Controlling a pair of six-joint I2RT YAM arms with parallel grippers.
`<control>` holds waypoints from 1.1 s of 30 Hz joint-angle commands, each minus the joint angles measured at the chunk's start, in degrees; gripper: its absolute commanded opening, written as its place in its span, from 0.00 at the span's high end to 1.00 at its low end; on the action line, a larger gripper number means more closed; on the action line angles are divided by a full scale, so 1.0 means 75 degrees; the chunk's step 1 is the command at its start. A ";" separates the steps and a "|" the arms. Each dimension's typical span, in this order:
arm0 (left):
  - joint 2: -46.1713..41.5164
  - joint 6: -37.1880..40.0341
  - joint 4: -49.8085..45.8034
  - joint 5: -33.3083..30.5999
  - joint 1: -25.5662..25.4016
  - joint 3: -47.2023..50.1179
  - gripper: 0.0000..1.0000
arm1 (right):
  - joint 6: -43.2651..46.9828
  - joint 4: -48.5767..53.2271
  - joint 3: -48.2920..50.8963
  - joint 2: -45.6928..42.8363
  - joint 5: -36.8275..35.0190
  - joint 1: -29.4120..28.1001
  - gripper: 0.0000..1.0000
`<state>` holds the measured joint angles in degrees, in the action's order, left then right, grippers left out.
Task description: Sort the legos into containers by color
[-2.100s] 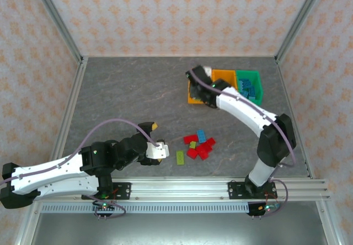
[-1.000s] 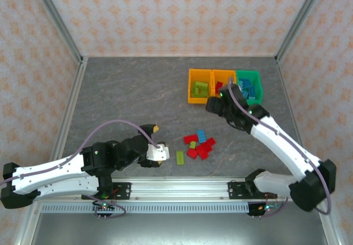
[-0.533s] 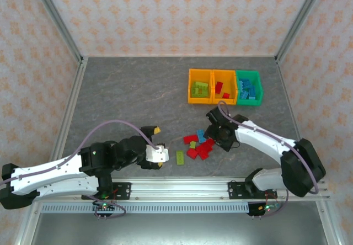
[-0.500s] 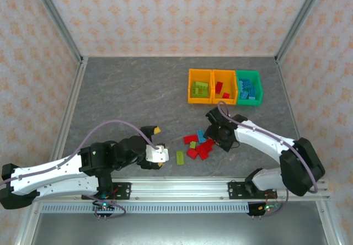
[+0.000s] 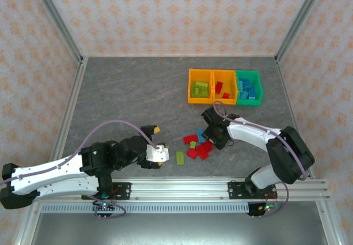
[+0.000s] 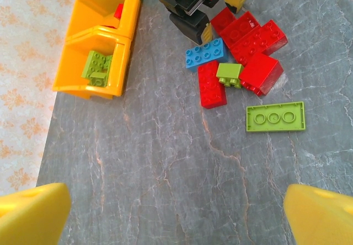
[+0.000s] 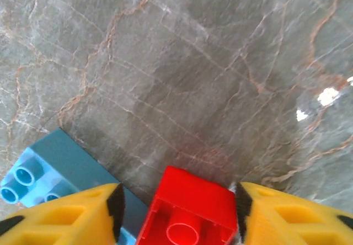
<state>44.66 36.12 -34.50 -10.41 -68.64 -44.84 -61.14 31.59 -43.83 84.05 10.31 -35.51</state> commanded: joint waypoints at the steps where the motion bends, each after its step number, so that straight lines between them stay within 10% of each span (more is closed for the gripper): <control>1: -0.0002 0.0146 -0.0010 -0.0193 -0.0023 0.0041 0.00 | -0.0214 -0.0048 0.0285 0.0098 -0.0304 -0.0024 0.53; 18: -0.0154 -0.0048 0.0211 -0.0385 -0.0013 0.0025 0.00 | 0.2220 0.0651 -0.1180 -0.1599 -0.3337 0.0570 0.73; 33: -0.0288 -0.0770 0.0985 -0.1495 0.0377 0.0026 0.00 | 0.4552 -0.0307 -0.6335 0.3343 -0.2173 0.2891 0.59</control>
<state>43.55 31.42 -29.08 -18.79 -66.22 -44.84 -29.34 28.14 -86.15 106.80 -6.96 -15.16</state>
